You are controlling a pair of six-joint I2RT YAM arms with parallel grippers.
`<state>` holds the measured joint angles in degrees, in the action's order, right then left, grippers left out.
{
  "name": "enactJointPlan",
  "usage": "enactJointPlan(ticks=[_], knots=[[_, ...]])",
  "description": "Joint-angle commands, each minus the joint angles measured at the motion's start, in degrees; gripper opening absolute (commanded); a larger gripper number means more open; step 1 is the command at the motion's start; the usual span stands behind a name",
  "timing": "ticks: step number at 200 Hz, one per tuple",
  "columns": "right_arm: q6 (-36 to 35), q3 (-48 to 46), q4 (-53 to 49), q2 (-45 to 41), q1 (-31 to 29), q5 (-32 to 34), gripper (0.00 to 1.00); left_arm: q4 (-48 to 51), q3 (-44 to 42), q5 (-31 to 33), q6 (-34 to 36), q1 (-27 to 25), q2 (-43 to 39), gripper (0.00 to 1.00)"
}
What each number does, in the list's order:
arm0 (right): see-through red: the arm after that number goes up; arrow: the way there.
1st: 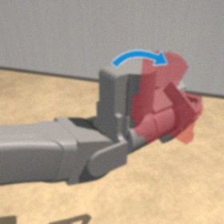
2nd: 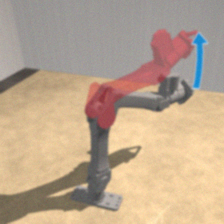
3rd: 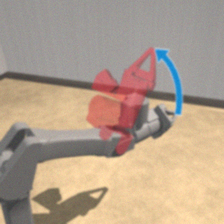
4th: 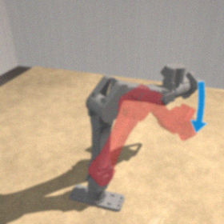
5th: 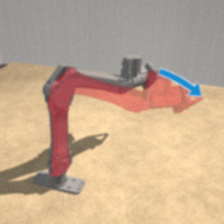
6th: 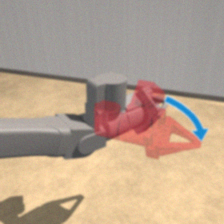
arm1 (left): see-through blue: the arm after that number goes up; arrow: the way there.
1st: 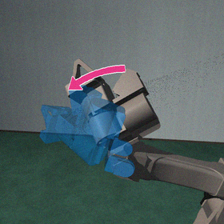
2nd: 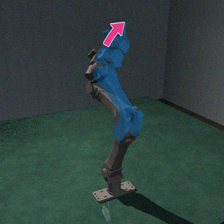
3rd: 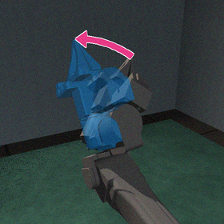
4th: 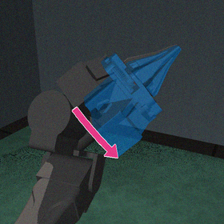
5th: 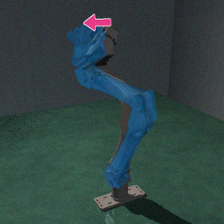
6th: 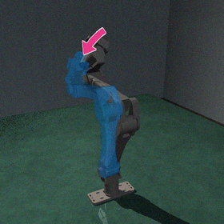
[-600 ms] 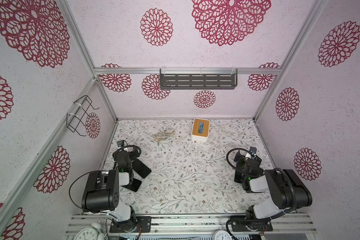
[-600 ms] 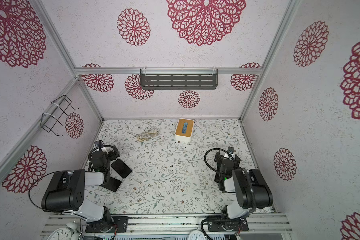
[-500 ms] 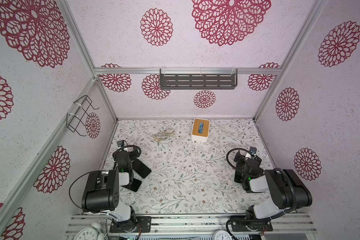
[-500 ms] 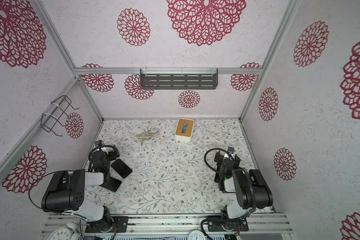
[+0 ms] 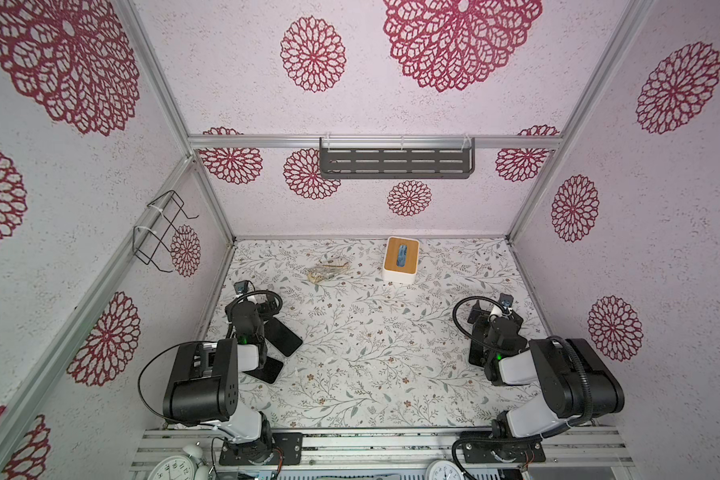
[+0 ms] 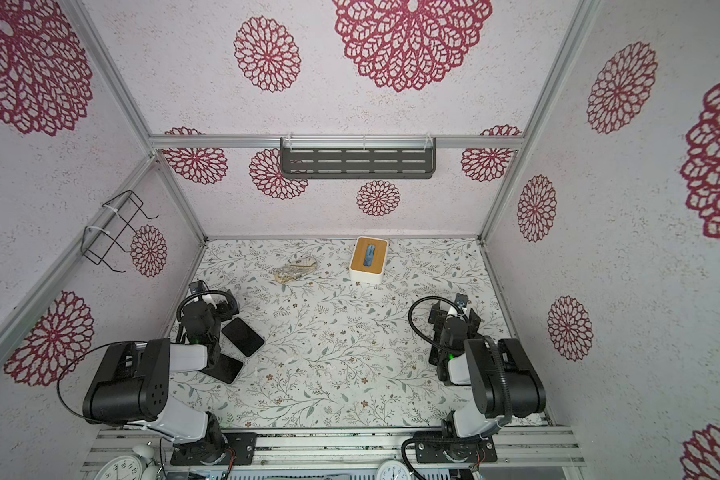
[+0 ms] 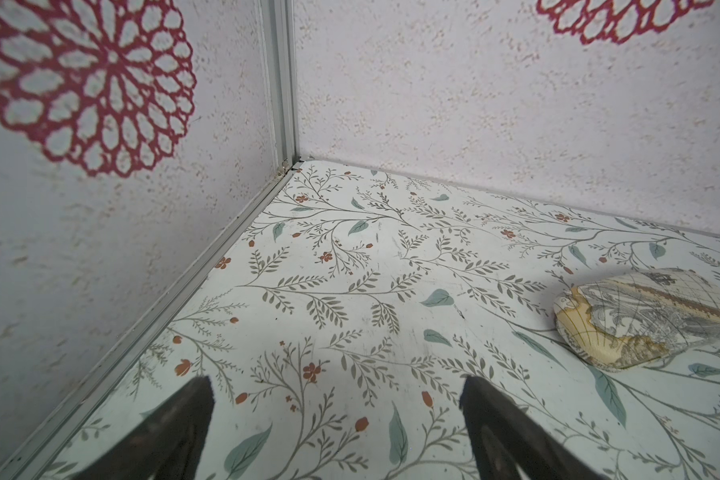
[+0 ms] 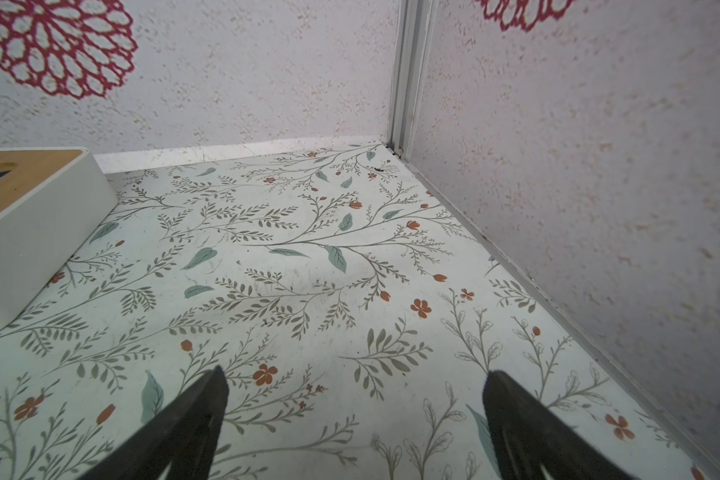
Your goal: Take the phone out of the phone case
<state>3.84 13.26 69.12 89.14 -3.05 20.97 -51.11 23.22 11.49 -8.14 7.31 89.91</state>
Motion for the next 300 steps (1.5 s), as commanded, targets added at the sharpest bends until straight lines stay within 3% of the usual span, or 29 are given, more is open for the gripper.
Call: enactJointPlan(ticks=[1, 216, 259, 300], knots=[[-0.85, 0.2, 1.9, -1.0, 0.26, 0.22, 0.99, -0.43, 0.7, 0.38, 0.41, -0.34, -0.61, 0.97], [-0.85, -0.48, 3.04, -1.14, 0.24, 0.64, 0.99, -0.55, 0.41, 1.22, 0.32, -0.5, -1.16, 0.97], [-1.71, -2.99, 5.54, -4.24, -0.43, 0.85, 0.99, 5.26, -1.32, 9.44, 2.64, -5.31, -13.39, 0.97], [-1.79, 0.36, -10.46, -14.74, -2.49, 4.1, 0.99, 28.69, 3.58, 11.64, -3.0, -9.59, -28.44, 0.97]])
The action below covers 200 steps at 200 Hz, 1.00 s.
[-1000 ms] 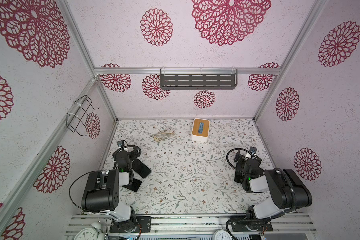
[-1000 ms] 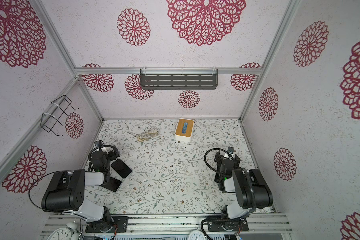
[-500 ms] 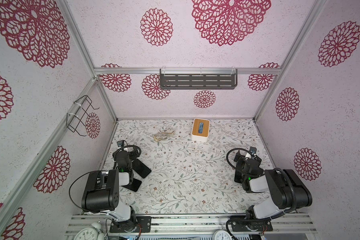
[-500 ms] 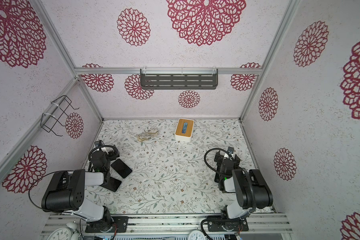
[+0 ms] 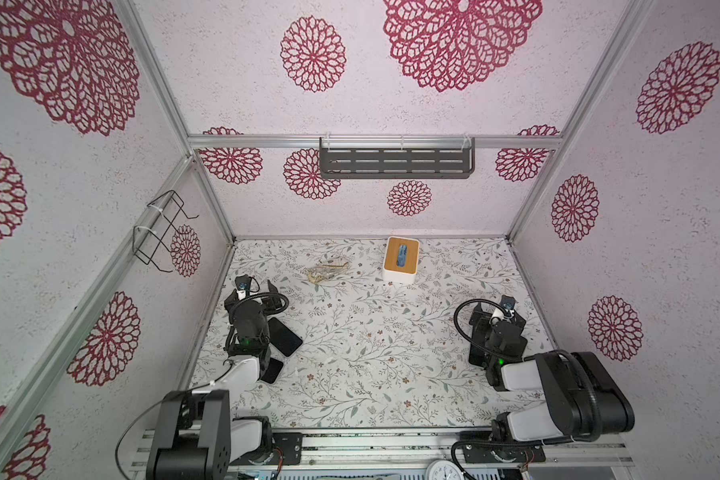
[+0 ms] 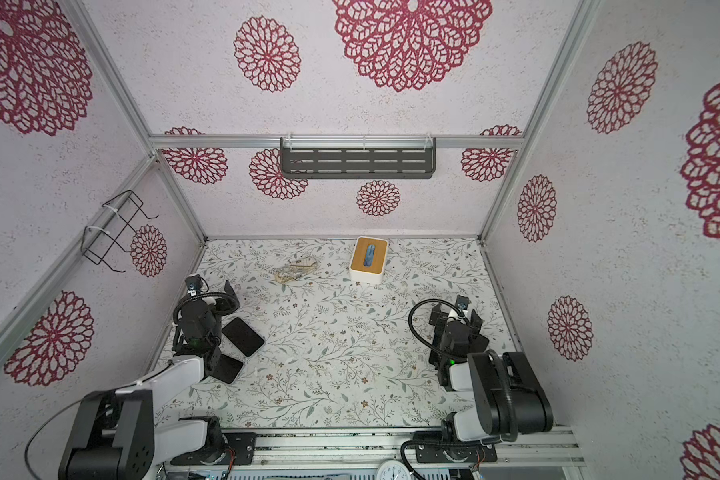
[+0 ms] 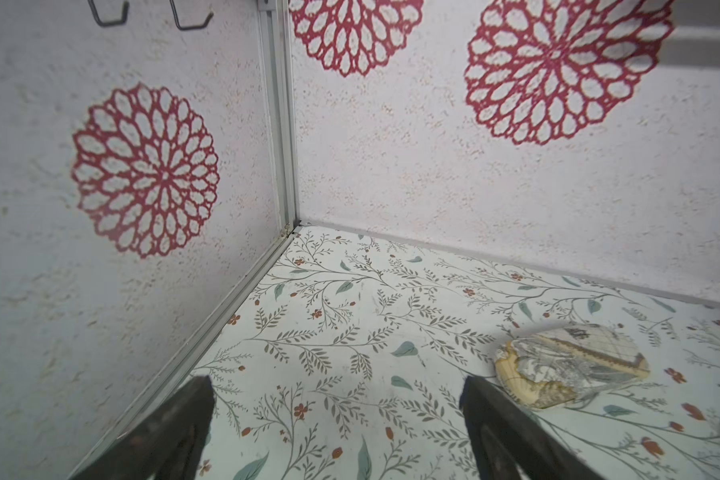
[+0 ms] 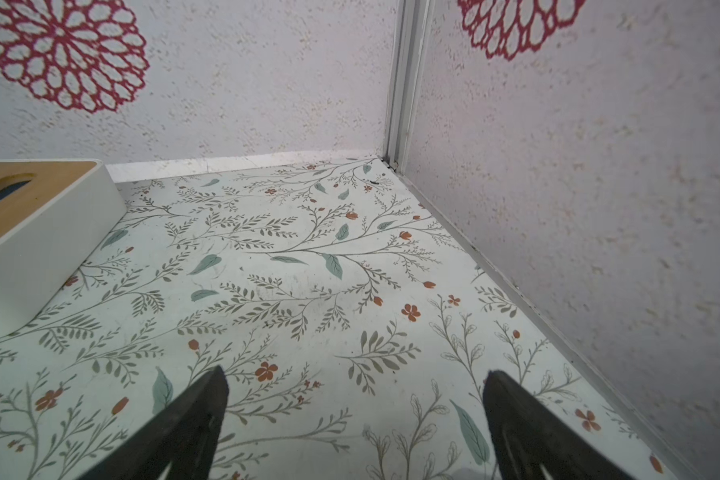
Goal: Take the phone out of the phone case
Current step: 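Raise both arms and move the right gripper over the two phones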
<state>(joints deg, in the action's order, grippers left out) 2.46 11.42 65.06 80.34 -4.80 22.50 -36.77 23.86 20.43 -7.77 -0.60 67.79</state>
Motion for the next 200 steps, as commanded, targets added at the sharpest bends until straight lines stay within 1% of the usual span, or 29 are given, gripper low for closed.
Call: enactJointPlan(ticks=[1, 17, 29, 40, 49, 63, 86, 102, 128, 154, 174, 200], knots=[[-0.25, 2.24, -6.72, -6.18, -0.74, 2.6, 0.99, 14.8, 3.04, 2.61, -3.6, -1.77, -6.6, 0.97], [1.42, 2.69, -11.72, -9.91, -0.75, 0.59, 0.99, 21.87, 4.09, 0.06, -6.82, -3.14, -11.61, 0.97], [2.21, 3.07, -15.24, -12.81, -0.83, -2.14, 0.99, 26.12, 4.49, 0.0, -10.03, -4.6, -14.98, 0.97], [2.95, 3.38, -18.24, -15.39, -1.11, -4.32, 0.99, 29.69, 4.98, -2.59, -12.25, -5.49, -17.73, 0.97], [3.76, 3.74, -20.74, -17.55, -1.39, -5.76, 0.99, 32.72, 5.62, -3.28, -15.21, -6.56, -19.53, 0.97], [5.5, 4.72, -25.42, -20.24, -1.61, -8.48, 0.99, 35.36, 6.38, -6.5, -18.69, -8.31, -21.48, 0.97], [9.26, 8.79, -36.22, -23.41, -2.25, -14.41, 0.99, 41.32, 9.62, -7.67, -22.85, -12.57, -21.33, 0.97], [10.96, 11.63, -42.95, -24.85, -3.46, -18.34, 0.99, 46.56, 12.68, -7.72, -24.04, -16.06, -19.63, 0.97], [14.83, 15.49, -52.11, -26.62, -5.68, -22.53, 0.99, 53.36, 17.05, -8.18, -25.24, -20.82, -16.11, 0.97], [18.27, 20.54, -63.28, -26.58, -7.22, -21.92, 0.99, 55.65, 19.21, -12.07, -25.3, -24.65, -13.64, 0.97], [19.45, 24.48, -71.04, -26.31, -7.88, -21.76, 0.99, 55.93, 19.87, -13.1, -24.88, -27.48, -13.18, 0.97], [19.62, 27.97, -79.18, -27.13, -8.23, -20.26, 0.99, 55.97, 19.74, -14.01, -25.17, -29.2, -13.85, 0.97]])
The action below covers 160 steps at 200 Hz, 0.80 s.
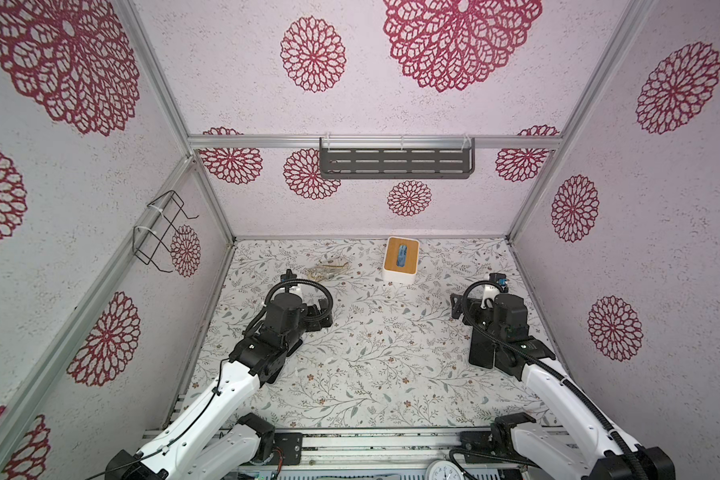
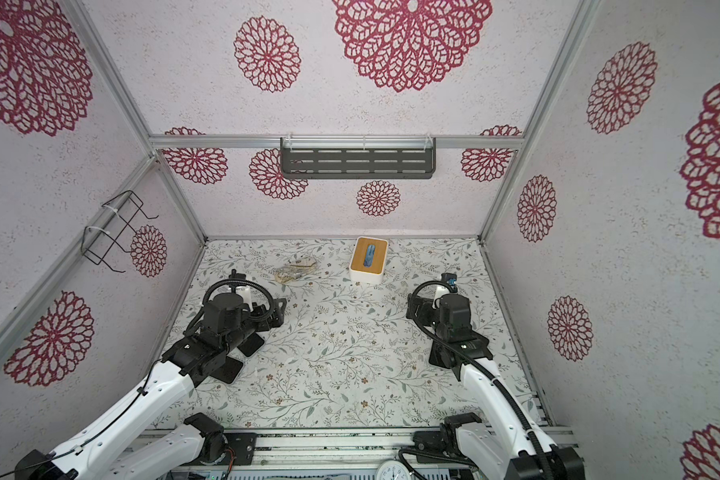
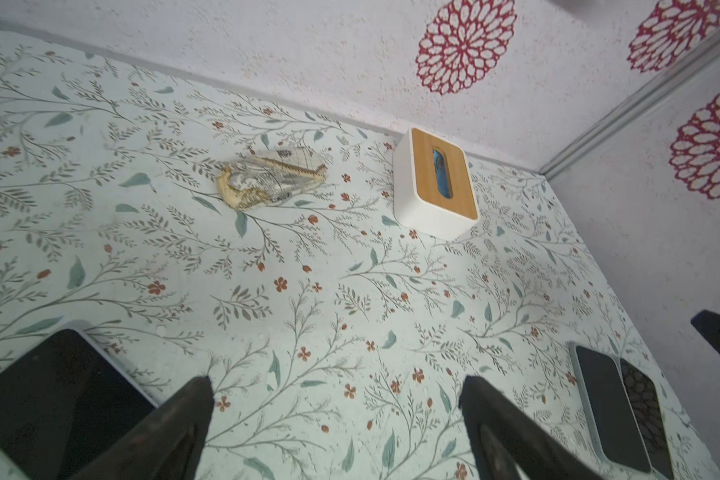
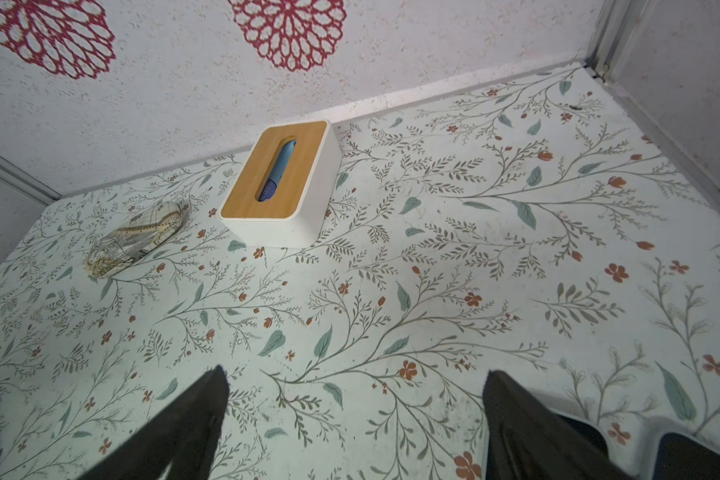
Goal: Take the phone out of the phone case
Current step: 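Raise both arms and move the right gripper over the two phones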
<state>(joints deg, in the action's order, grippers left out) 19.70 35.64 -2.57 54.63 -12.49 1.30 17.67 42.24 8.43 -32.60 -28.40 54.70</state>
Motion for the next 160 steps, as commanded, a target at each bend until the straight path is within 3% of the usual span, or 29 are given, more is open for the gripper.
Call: enactJointPlan(ticks=[1, 54, 102, 160], knots=[[2.37, 3.88, -11.88, -1.49, -0.57, 1.01, 0.99, 1.51, 1.36, -2.05, -0.35, -1.44, -0.79, 0.97], [3.47, 5.81, -23.66, -3.8, -0.74, 7.52, 0.99, 2.58, -0.7, -2.95, -1.63, -3.19, -4.81, 0.97], [5.75, 4.09, -26.44, -6.31, -0.78, 7.46, 0.99, 5.04, -1.28, -4.23, -3.16, -3.59, -6.92, 0.97], [9.08, 3.46, -30.92, -7.42, -0.95, 13.48, 0.99, 7.84, -2.42, -4.1, -4.59, -4.39, -9.9, 0.97]])
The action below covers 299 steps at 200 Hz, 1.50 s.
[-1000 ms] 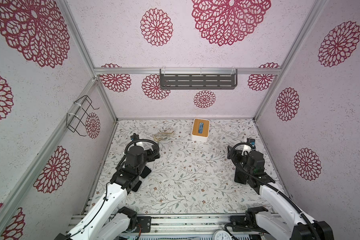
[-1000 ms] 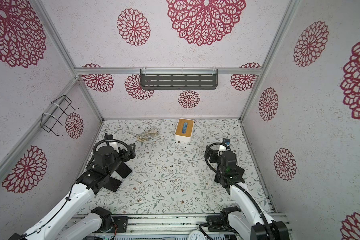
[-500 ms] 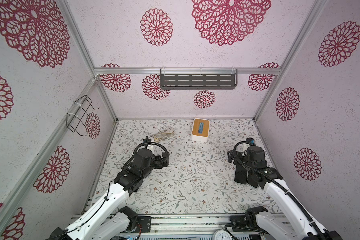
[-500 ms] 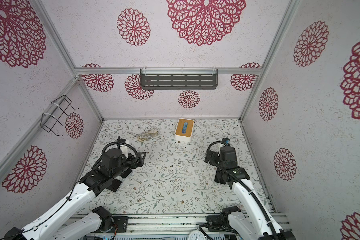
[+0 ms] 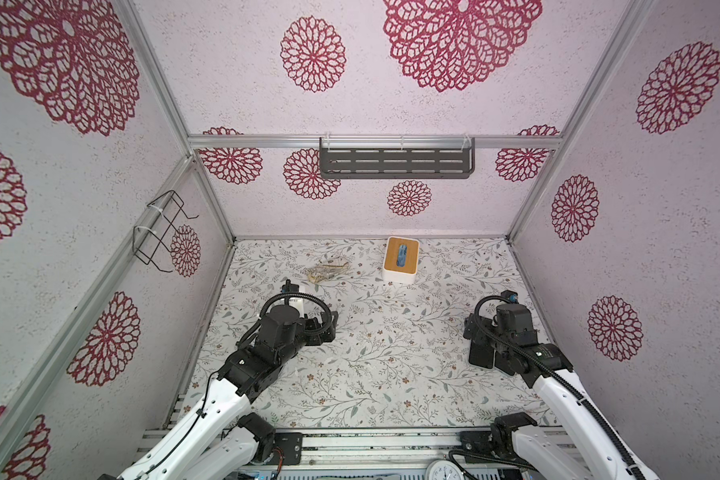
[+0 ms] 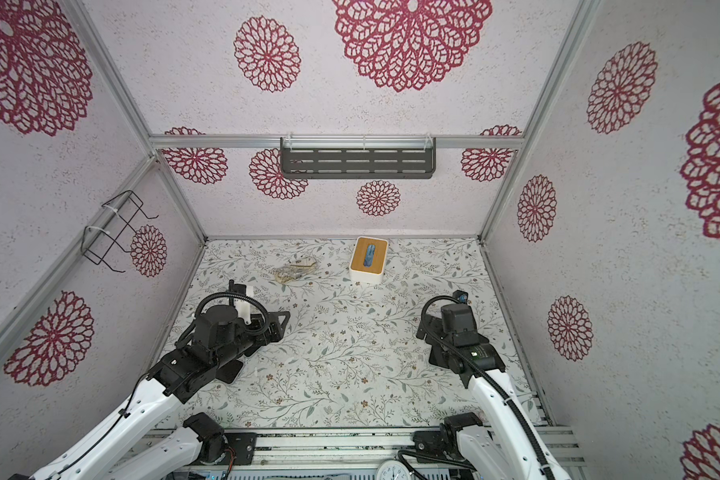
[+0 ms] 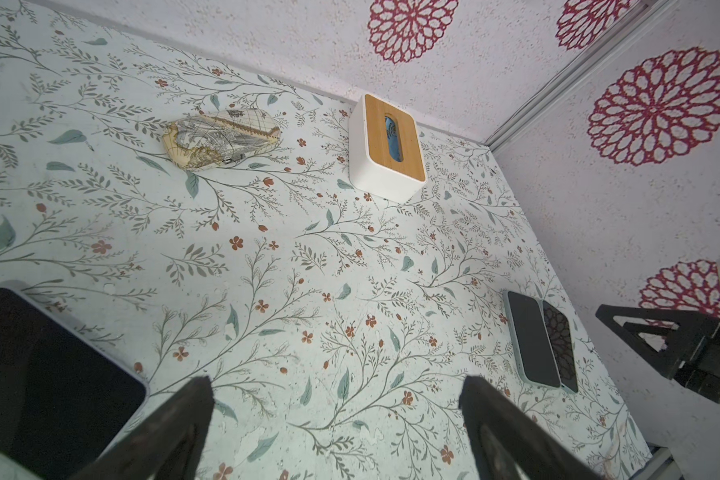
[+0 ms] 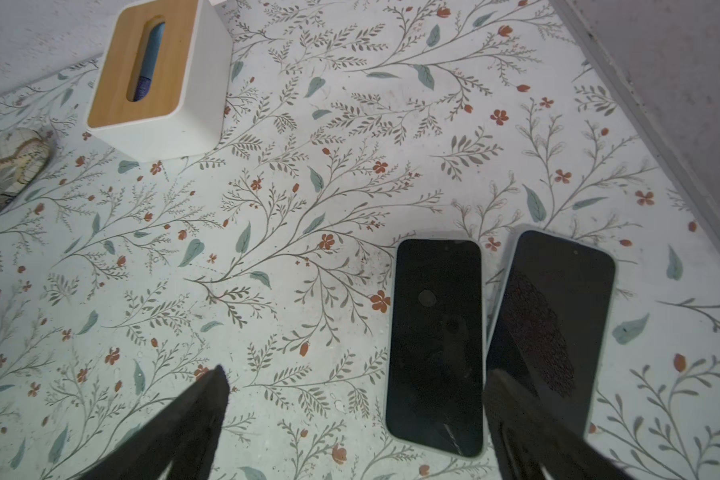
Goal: Take the phone out of the phone case
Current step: 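Raise both arms and move the right gripper over the two phones, then lower the right gripper and grasp the nearer phone in its pale case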
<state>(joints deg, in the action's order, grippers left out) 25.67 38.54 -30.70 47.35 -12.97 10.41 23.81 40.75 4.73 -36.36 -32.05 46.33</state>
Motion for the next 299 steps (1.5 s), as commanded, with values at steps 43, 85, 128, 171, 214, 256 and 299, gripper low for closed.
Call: enactJointPlan(ticks=[43, 85, 128, 171, 214, 256, 299], knots=[[6.99, -0.93, -3.12, 1.87, -0.54, 6.69, 0.99, 3.34, -0.78, 0.61, -1.53, -0.92, -3.2, 0.97], [10.12, -4.79, -1.48, 4.24, -0.5, 8.05, 0.99, 3.86, -1.63, 3.04, -2.23, -1.08, -4.21, 0.97], [11.27, -6.81, 0.35, 8.85, -0.48, 9.21, 0.99, 3.22, -3.46, 4.09, -2.36, -1.28, -4.82, 0.97], [11.04, -7.09, 1.57, 13.55, -0.47, 10.35, 0.99, 2.74, -5.18, 5.53, -1.79, -1.26, -5.93, 0.97], [10.11, -4.71, 1.61, 19.39, -0.48, 10.43, 0.99, 1.6, -6.99, 6.48, -1.14, -1.26, -6.49, 0.97], [9.78, -4.62, 1.95, 22.48, -0.48, 11.16, 0.99, 1.49, -7.35, 6.54, -0.82, -1.26, -7.43, 0.97], [9.14, -4.86, 3.05, 24.71, -0.72, 10.33, 0.99, 1.5, -7.53, 6.71, -0.89, -1.26, -8.63, 0.97]])
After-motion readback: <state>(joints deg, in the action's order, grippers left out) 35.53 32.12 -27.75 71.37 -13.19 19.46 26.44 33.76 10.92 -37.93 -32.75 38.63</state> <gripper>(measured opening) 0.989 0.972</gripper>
